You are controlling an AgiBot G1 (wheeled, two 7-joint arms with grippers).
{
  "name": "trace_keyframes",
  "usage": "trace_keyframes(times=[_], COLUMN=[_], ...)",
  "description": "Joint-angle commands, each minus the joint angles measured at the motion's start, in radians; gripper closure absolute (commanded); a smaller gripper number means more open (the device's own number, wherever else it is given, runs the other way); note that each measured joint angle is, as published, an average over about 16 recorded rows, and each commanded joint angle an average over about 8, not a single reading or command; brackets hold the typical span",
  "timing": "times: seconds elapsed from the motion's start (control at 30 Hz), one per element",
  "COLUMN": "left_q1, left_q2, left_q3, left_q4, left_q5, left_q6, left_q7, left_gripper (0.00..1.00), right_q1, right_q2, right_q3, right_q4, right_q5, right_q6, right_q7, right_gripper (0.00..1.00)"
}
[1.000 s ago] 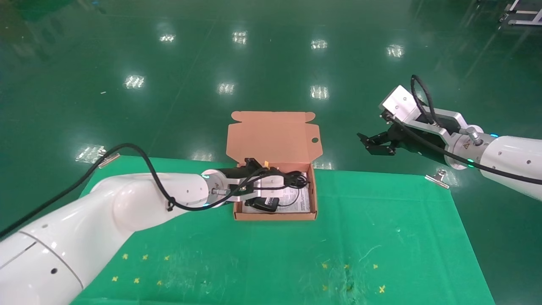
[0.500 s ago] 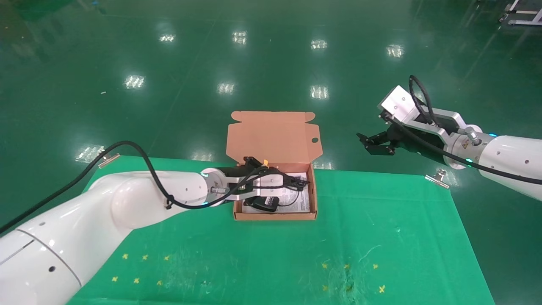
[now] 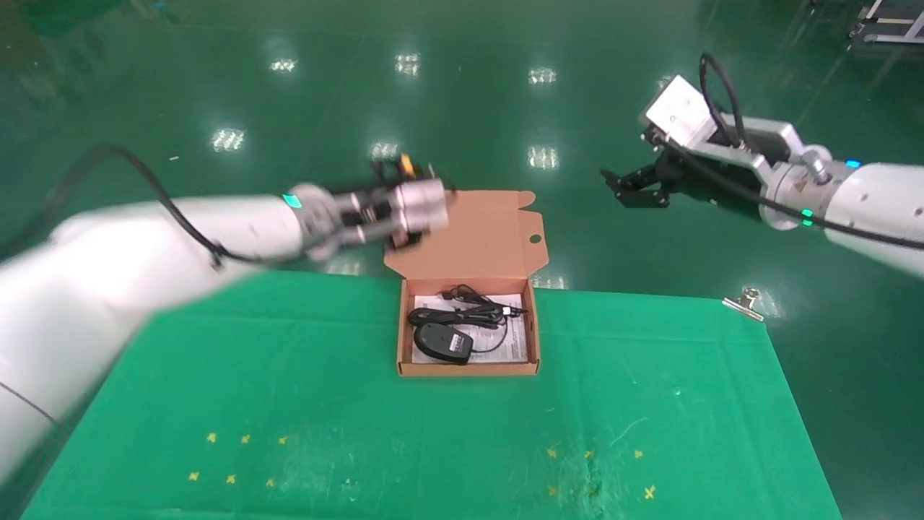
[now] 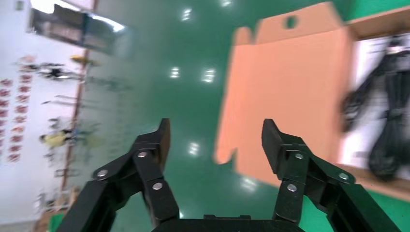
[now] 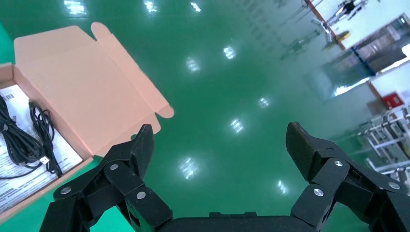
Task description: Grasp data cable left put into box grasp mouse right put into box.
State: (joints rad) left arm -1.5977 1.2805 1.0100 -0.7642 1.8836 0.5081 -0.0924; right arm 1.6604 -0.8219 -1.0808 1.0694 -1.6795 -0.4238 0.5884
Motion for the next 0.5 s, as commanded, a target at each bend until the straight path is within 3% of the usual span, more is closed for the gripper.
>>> trace_keyframes(times=[0.03, 0.23, 0.5], left_q1=[-0.024, -0.009, 0.065], left_q2=[-0.012, -0.052, -0.137], left_q3=[-0.008, -0.05, -0.144], left_q4=[-0.005, -0.033, -0.101], left_q5=[0.001, -0.06, -0.211], left_q6=[-0.011, 0.034, 0.165], left_q7=[-0.008, -0.016, -0.027], left_gripper=[0.0, 0.0, 0.0], right_q1=[0.019, 0.004, -0.076], right_q2=[-0.003, 0.004, 0.032], right_q3=[-0.002, 0.031, 0.135], right_q4=[0.001, 0.011, 0.039], right_q5=[-0.008, 0.027, 0.152], right_q6=[-0.007, -0.059, -0.196], right_q7=[-0.001, -0.016, -0.069], right_gripper=[0.0, 0.0, 0.0])
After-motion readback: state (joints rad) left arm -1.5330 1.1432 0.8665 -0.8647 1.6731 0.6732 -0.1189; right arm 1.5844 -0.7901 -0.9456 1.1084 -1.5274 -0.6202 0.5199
